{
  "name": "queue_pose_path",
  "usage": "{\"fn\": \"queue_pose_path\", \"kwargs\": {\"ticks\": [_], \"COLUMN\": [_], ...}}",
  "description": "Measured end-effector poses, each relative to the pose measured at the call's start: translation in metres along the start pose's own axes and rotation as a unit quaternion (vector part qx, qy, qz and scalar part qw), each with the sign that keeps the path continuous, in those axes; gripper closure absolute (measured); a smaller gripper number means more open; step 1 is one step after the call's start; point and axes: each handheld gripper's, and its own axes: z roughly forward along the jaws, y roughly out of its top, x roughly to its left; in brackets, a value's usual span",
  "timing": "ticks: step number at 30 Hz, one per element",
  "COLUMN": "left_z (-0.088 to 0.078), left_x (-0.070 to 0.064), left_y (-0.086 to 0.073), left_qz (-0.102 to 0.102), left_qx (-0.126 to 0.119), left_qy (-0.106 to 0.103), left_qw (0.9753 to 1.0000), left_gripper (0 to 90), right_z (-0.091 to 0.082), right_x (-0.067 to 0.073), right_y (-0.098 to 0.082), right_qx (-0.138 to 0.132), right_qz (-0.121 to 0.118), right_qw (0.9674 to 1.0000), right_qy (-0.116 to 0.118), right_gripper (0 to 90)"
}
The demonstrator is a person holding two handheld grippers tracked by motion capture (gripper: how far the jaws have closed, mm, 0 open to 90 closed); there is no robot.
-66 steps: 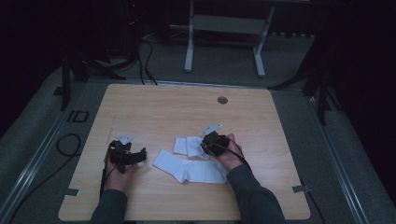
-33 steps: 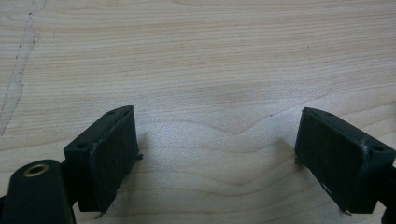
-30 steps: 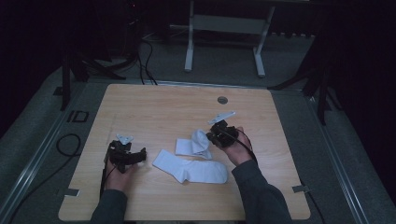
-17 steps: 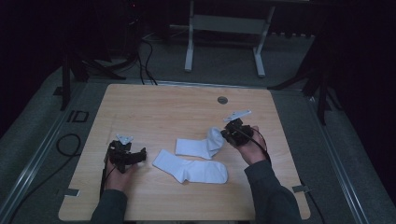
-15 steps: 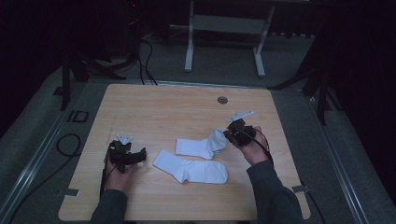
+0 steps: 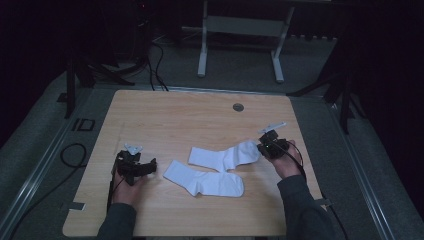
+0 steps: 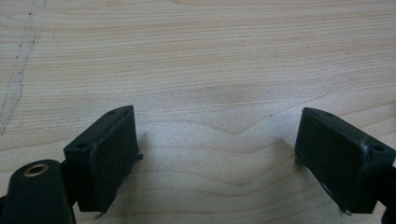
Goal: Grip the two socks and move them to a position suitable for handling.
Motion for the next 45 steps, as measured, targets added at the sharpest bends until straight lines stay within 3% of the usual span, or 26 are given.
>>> {"fn": "queue_pose_path", "kwargs": {"ticks": [5,9,14,18,28,31,36,45], "left_z": [0.0,0.0,0.0,0.0,0.0,0.0,0.0,0.0], "left_x": [0.0,0.0,0.0,0.0,0.0,0.0,0.0,0.0], "left_y": [0.0,0.0,0.0,0.0,0.0,0.0,0.0,0.0], "left_qz": [0.0,0.0,0.0,0.0,0.0,0.0,0.0,0.0], "left_qx": [0.0,0.0,0.0,0.0,0.0,0.0,0.0,0.0], "left_qy": [0.0,0.0,0.0,0.0,0.0,0.0,0.0,0.0], "left_qw": [1.0,1.0,1.0,1.0,1.0,1.0,1.0,1.0], "left_gripper": [13.2,13.1,13.2,13.2,13.2,13.2,13.1,13.1], "right_z": [0.002,0.006,0.006,0.004,0.016,0.019,0.027,0.04], "right_x": [-0.008,-0.013,-0.018,-0.013,0.018,0.027,0.038,0.056], "right_y": [-0.006,-0.014,-0.018,-0.014,0.004,0.01,0.02,0.033], "right_qx": [0.013,0.037,0.04,0.023,0.005,-0.01,-0.019,-0.028], "right_qz": [0.005,0.003,0.009,0.008,-0.034,-0.046,-0.068,-0.092], "right_qw": [0.9998,0.9983,0.9976,0.999,0.9994,0.9984,0.9961,0.9922], "right_qy": [-0.016,-0.045,-0.055,-0.037,0.003,0.032,0.054,0.079], "right_gripper": [88.7,88.0,75.1,71.0,69.7,69.3,67.9,67.1]}}
